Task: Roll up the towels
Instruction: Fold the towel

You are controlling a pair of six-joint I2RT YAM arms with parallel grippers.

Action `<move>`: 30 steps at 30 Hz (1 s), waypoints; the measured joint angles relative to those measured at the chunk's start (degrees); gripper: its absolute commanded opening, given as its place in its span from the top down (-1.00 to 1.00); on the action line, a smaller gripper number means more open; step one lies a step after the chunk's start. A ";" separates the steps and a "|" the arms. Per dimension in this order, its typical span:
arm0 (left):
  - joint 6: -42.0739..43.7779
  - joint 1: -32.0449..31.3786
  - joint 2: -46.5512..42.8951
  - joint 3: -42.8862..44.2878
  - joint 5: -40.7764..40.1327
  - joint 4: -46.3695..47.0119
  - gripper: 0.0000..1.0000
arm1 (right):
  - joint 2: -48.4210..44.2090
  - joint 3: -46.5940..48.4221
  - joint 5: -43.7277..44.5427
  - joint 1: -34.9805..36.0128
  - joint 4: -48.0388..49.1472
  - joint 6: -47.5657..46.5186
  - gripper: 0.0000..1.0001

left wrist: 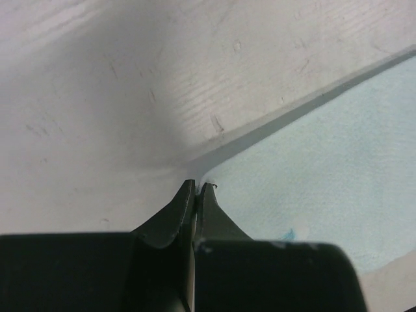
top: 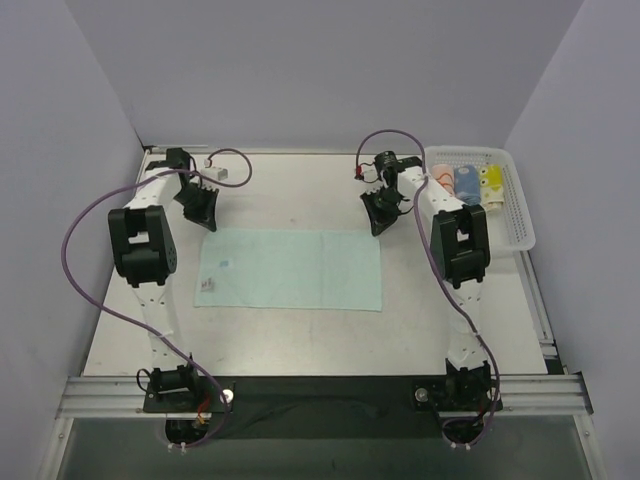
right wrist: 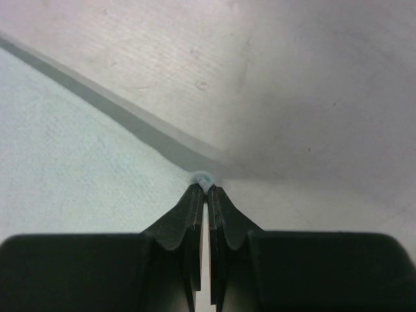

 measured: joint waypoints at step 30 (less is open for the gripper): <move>17.97 8.79 -32.33 -48.39 9.44 7.34 1.00 | -20.35 -29.92 -7.80 5.33 2.19 -5.62 1.00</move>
